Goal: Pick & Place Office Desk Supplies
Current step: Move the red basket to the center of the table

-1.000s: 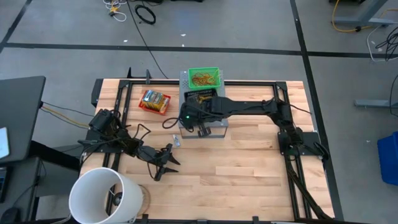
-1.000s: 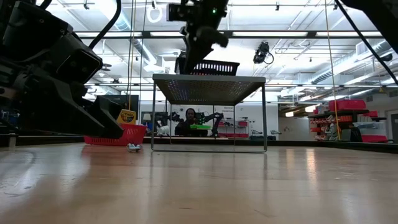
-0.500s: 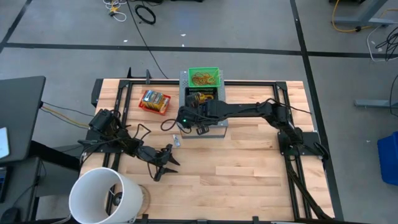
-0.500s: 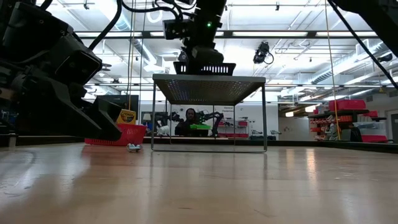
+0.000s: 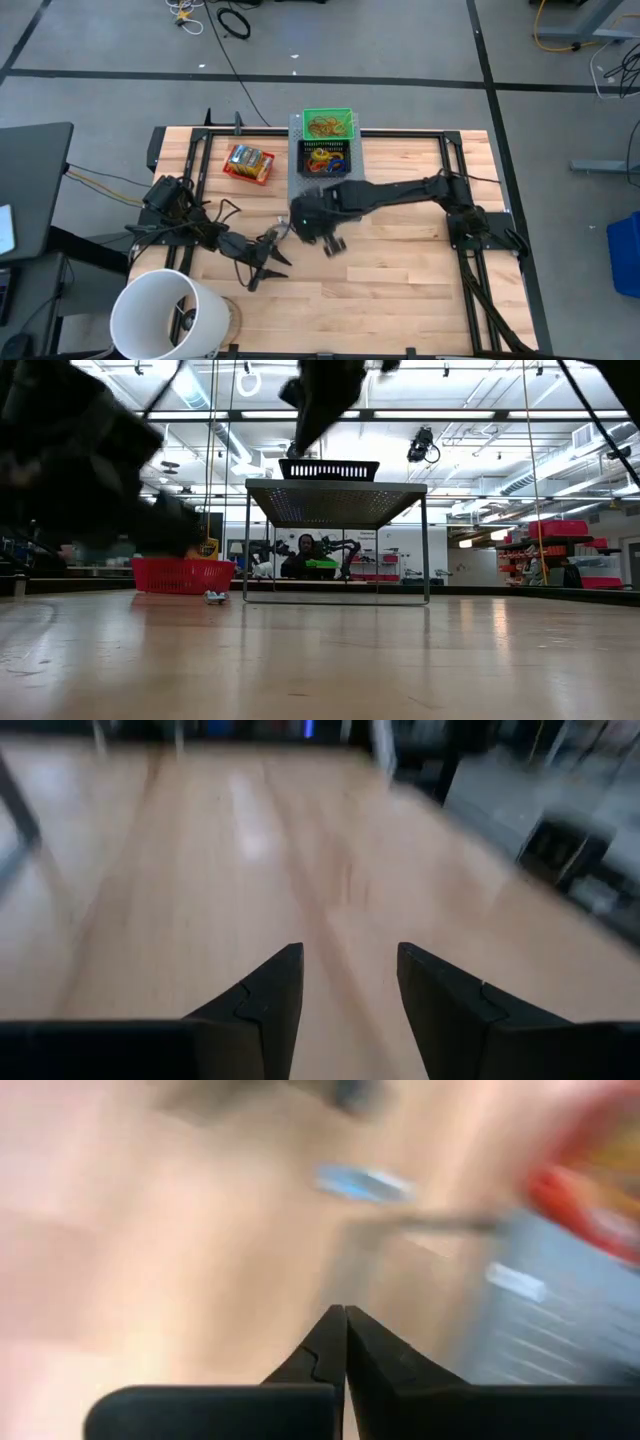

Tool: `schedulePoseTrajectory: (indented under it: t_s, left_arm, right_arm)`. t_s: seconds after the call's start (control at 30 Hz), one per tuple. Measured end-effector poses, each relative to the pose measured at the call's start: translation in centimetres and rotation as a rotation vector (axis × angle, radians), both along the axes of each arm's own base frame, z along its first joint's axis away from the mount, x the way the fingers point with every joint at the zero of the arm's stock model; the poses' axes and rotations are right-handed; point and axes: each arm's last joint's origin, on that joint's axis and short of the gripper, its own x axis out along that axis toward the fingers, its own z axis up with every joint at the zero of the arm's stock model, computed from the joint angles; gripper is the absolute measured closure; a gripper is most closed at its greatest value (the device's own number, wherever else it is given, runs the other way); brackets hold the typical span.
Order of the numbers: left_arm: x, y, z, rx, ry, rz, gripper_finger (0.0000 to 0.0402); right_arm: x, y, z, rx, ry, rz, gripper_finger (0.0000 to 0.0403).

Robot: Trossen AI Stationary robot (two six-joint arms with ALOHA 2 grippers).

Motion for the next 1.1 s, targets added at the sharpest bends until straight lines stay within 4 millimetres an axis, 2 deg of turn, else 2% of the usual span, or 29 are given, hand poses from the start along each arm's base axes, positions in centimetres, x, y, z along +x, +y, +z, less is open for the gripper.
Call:
schedulePoseTrajectory:
  t_s: [0.13, 0.2, 0.33, 0.53, 0.67, 0.77, 0.87, 1.0, 1.1]
  left_arm:
    - [-0.1, -0.6, 1.8, 0.009, -0.19, -0.028, 0.0232]
    - [-0.5, -0.6, 2.5, 0.057, -0.22, 0.038, 0.0232]
    - [-2.4, 0.3, 3.3, 0.137, -0.249, 0.204, 0.0232]
    - [-5.8, 2.9, 3.4, 0.081, -0.215, 0.351, 0.0232]
    - [-5.6, 3.4, 2.6, 0.041, -0.095, 0.336, 0.0237]
    - [-5.6, 4.0, 1.6, 0.035, 0.007, 0.316, 0.0244]
    - [-5.5, 4.0, 2.0, 0.03, -0.032, 0.304, 0.0251]
    - [-5.4, 3.9, 2.4, 0.05, -0.076, 0.293, 0.0255]
    - [-5.4, 3.9, 2.4, 0.058, -0.072, 0.288, 0.0255]
  right_arm:
    - [-0.7, 3.5, 1.1, 0.328, -0.001, 0.121, 0.0399]
    - [-0.9, 5.3, 1.4, 0.402, -0.011, 0.168, 0.0401]
    - [-1.5, 9.1, 1.8, 0.45, -0.039, 0.261, 0.0399]
    - [-2.9, 13.4, 2.0, 0.501, -0.037, 0.342, 0.0401]
    - [-3.2, 15.9, 1.9, 0.552, -0.102, 0.407, 0.0401]
    - [-2.7, 17.5, 0.5, 0.632, -0.193, 0.471, 0.0401]
    - [-1.9, 18.4, -1.6, 0.71, -0.333, 0.547, 0.0401]
    - [-1.2, 18.2, -4.7, 0.762, -0.55, 0.577, 0.0401]
    - [-1.4, 17.5, -6.6, 0.795, -0.704, 0.598, 0.0401]
